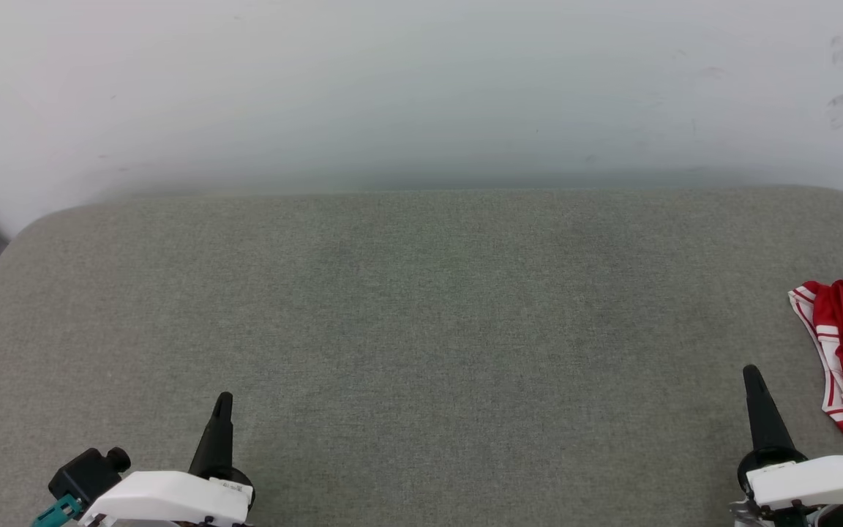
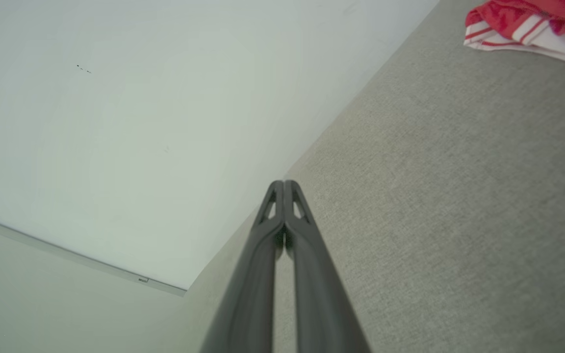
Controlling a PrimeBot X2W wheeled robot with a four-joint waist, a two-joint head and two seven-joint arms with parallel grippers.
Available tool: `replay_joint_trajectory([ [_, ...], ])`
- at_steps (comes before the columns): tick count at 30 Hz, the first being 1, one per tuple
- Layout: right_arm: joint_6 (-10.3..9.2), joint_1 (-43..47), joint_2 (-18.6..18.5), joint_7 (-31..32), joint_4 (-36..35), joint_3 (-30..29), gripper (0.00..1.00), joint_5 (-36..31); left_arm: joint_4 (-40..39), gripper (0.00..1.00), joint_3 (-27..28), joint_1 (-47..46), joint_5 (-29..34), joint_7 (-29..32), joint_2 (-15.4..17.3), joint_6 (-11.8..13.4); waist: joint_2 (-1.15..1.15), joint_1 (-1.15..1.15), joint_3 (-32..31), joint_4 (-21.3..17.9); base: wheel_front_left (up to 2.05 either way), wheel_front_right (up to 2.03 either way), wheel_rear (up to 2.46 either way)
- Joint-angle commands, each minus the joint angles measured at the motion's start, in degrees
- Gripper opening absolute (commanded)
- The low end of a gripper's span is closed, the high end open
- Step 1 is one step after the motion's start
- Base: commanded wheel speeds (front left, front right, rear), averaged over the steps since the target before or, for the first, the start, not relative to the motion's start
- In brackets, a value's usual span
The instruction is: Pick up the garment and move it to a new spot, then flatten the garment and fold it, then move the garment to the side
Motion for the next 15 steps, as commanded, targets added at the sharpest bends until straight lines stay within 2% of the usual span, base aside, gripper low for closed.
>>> replay_joint_trajectory([
  [1, 0.00, -1.5, 0.1, 0.4, -0.3, -0.1, 0.00, 1.5, -0.3, 0.00, 0.4, -1.2, -1.5, 0.3, 0.4, -0.4, 0.00, 0.00, 0.0, 0.0, 0.00, 0.00, 0.00],
  [15, -0.01, -3.0, 0.2, 2.6, 0.9, -0.1, 0.00, 10.3, 0.8, 0.00, 1.4, -2.9, -10.8, 2.6, 0.4, -1.3, 0.00, 0.00, 0.3, -0.2, 0.00, 0.00, 0.00],
])
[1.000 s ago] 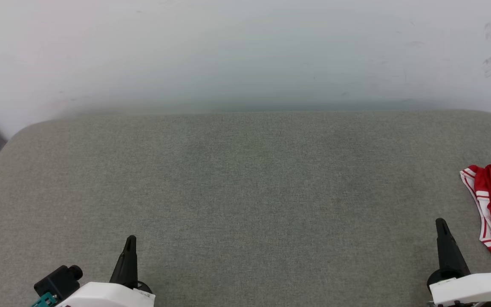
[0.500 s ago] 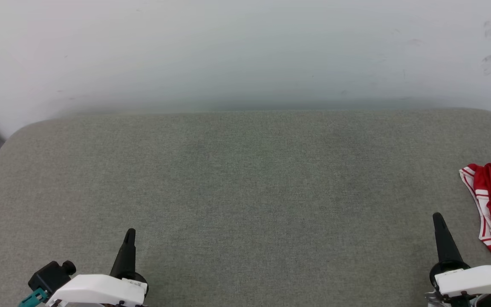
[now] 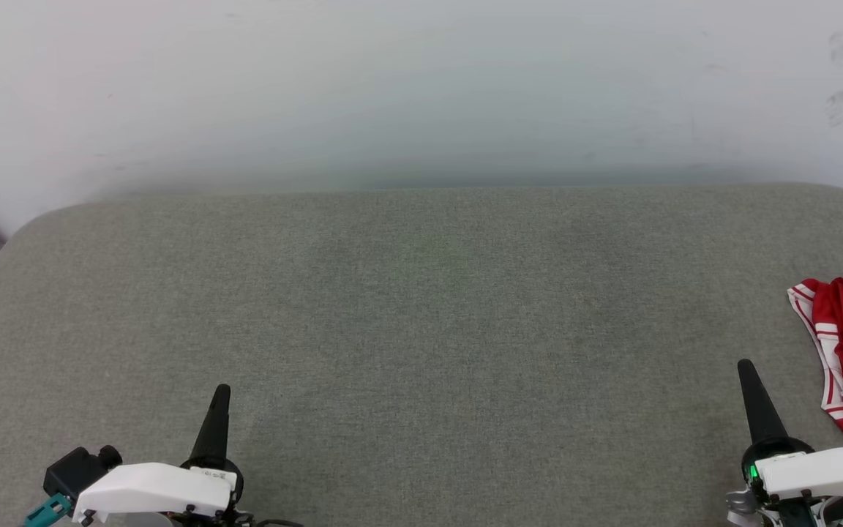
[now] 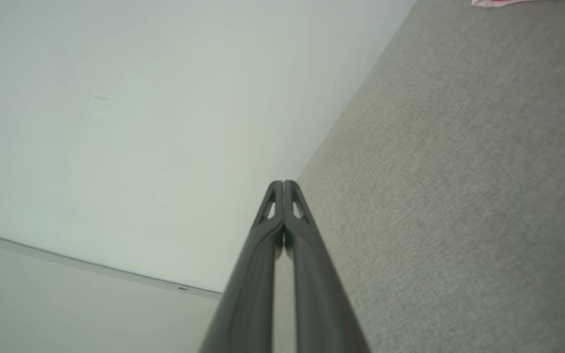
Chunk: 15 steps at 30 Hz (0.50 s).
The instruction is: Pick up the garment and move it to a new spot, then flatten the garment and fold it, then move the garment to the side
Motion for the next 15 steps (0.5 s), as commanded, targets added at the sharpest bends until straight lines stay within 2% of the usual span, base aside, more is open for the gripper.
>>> replay_joint_trajectory([
  [1, -0.01, -1.5, 0.1, 0.3, -0.3, -0.1, 0.00, 1.5, -0.2, 0.00, 0.2, -1.5, -1.4, 0.3, 0.3, -0.4, 0.00, 0.00, 0.0, 0.0, 0.00, 0.00, 0.00],
  [15, -0.01, -2.7, 0.2, 2.2, 0.9, -0.1, 0.00, 9.2, 0.8, 0.00, 1.3, -2.8, -9.5, 2.3, 0.3, -1.2, 0.00, 0.00, 0.3, -0.2, 0.00, 0.00, 0.00],
])
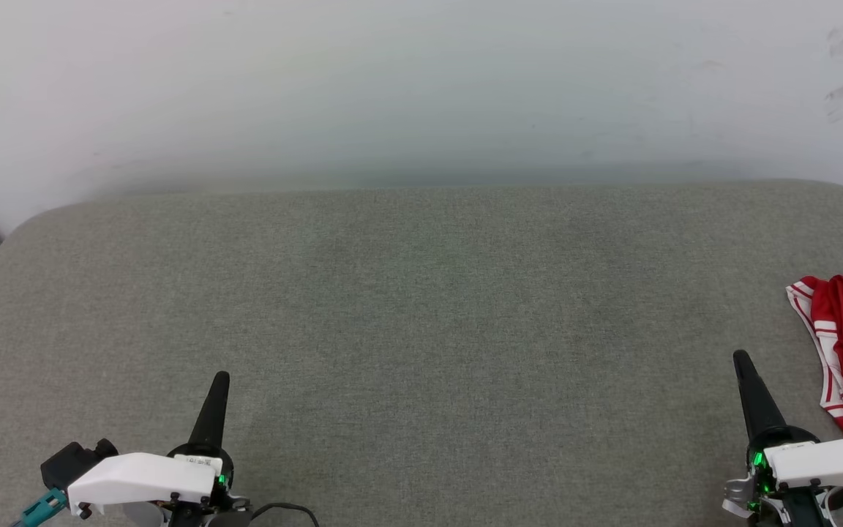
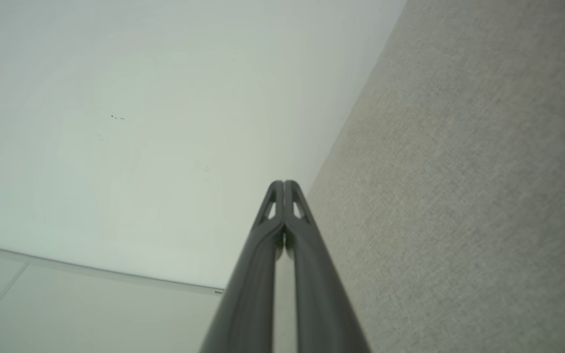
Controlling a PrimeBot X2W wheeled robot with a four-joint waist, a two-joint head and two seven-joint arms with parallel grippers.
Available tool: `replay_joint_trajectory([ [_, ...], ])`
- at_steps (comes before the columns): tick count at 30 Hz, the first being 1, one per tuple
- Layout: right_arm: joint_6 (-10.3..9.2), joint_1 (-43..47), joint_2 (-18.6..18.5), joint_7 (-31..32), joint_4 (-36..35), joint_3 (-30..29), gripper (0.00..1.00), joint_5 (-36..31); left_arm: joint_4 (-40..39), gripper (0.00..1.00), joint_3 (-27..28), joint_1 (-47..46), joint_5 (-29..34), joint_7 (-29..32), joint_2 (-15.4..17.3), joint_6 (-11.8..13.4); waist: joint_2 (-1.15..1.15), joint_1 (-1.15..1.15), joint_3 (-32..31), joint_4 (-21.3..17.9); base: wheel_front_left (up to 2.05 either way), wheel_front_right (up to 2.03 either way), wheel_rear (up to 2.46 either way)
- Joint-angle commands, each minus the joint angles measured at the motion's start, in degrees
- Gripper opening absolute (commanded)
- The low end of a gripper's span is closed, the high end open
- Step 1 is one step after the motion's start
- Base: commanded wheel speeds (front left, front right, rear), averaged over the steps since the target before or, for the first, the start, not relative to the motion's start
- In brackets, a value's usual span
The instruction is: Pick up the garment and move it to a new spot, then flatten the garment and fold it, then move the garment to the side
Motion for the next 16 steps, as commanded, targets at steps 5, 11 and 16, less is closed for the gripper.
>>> replay_joint_trajectory([
  [5, -0.01, -1.5, 0.2, 0.9, 0.3, 0.0, 0.00, 3.5, 0.2, 0.00, 0.7, -1.6, -3.5, 0.9, 0.2, -0.6, 0.00, 0.00, 0.1, -0.1, 0.00, 0.00, 0.00],
  [11, -0.01, -2.1, 0.2, 1.6, 0.6, -0.1, 0.00, 6.3, 0.6, 0.00, 1.0, -2.2, -6.6, 1.6, 0.2, -0.9, 0.00, 0.00, 0.2, -0.2, 0.00, 0.00, 0.00],
  [16, -0.01, -2.4, 0.2, 2.2, 0.9, -0.1, 0.00, 8.7, 0.9, 0.00, 1.3, -2.5, -9.0, 2.3, 0.1, -1.2, 0.00, 0.00, 0.3, -0.2, 0.00, 0.00, 0.00],
])
